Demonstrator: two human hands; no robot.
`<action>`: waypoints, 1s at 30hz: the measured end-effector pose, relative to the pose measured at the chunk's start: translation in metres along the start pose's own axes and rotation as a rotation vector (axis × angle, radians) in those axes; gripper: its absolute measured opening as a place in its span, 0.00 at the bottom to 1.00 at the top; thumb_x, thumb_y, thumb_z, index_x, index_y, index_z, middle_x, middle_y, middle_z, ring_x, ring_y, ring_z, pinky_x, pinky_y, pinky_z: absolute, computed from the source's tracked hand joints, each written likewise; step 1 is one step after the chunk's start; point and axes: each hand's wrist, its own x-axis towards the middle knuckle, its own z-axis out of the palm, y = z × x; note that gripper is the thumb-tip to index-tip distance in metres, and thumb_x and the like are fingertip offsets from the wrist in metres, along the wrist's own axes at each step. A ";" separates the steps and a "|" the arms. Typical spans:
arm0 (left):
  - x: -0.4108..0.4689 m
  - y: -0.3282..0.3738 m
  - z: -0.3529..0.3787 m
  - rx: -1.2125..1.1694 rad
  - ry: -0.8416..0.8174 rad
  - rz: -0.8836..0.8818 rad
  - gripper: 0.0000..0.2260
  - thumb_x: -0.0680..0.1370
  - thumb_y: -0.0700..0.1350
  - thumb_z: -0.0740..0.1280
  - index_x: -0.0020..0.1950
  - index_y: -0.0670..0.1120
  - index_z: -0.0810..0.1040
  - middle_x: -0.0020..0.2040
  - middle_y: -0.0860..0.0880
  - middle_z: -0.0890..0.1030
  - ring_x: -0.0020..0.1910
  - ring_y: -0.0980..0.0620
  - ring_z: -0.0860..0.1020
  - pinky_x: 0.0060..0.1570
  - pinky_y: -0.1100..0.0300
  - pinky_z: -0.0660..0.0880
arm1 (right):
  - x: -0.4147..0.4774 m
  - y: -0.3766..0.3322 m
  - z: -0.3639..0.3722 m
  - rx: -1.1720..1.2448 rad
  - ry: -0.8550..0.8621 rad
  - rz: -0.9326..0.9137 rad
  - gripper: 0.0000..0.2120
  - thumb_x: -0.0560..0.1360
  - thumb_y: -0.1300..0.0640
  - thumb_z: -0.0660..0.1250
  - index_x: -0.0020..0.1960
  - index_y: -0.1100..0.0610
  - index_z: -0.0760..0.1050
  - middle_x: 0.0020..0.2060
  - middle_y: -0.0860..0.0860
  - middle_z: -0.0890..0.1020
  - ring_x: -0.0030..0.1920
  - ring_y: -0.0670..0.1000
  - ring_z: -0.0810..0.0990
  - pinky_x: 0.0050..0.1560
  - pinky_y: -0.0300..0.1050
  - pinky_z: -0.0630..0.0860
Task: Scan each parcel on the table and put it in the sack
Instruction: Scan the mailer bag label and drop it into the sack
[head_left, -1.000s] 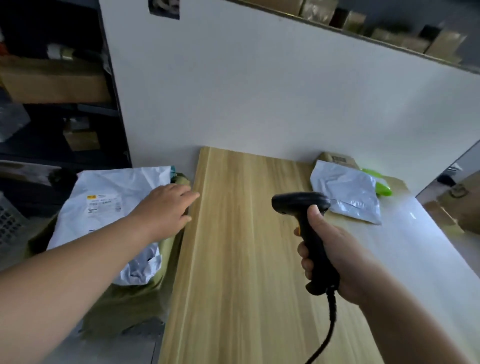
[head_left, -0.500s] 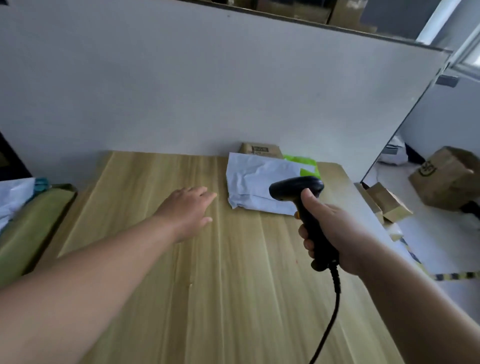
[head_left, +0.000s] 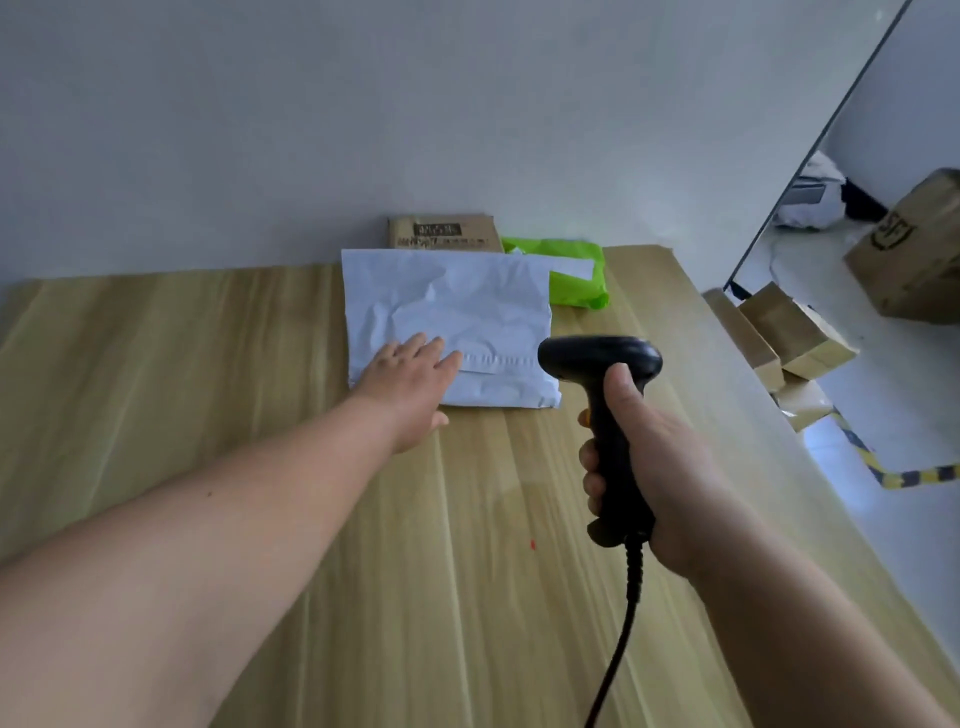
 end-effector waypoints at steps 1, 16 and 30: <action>0.009 0.000 0.005 0.003 -0.014 -0.003 0.37 0.77 0.57 0.64 0.78 0.48 0.48 0.79 0.44 0.50 0.77 0.44 0.49 0.74 0.48 0.49 | 0.008 0.004 -0.001 0.007 -0.006 0.004 0.27 0.73 0.31 0.64 0.49 0.56 0.74 0.27 0.50 0.76 0.23 0.51 0.71 0.25 0.44 0.71; 0.036 -0.021 0.015 -0.326 0.210 -0.081 0.04 0.79 0.44 0.58 0.52 0.46 0.70 0.48 0.44 0.78 0.46 0.42 0.75 0.37 0.56 0.63 | 0.026 0.022 -0.005 0.063 -0.047 0.047 0.41 0.52 0.26 0.68 0.51 0.58 0.76 0.28 0.51 0.76 0.24 0.51 0.72 0.26 0.44 0.70; -0.137 -0.059 -0.073 -1.785 0.126 -0.455 0.04 0.79 0.36 0.62 0.47 0.42 0.77 0.39 0.43 0.81 0.37 0.47 0.80 0.42 0.55 0.77 | -0.108 0.001 0.046 0.042 -0.111 -0.018 0.42 0.52 0.27 0.69 0.52 0.58 0.75 0.29 0.52 0.75 0.24 0.52 0.71 0.27 0.44 0.68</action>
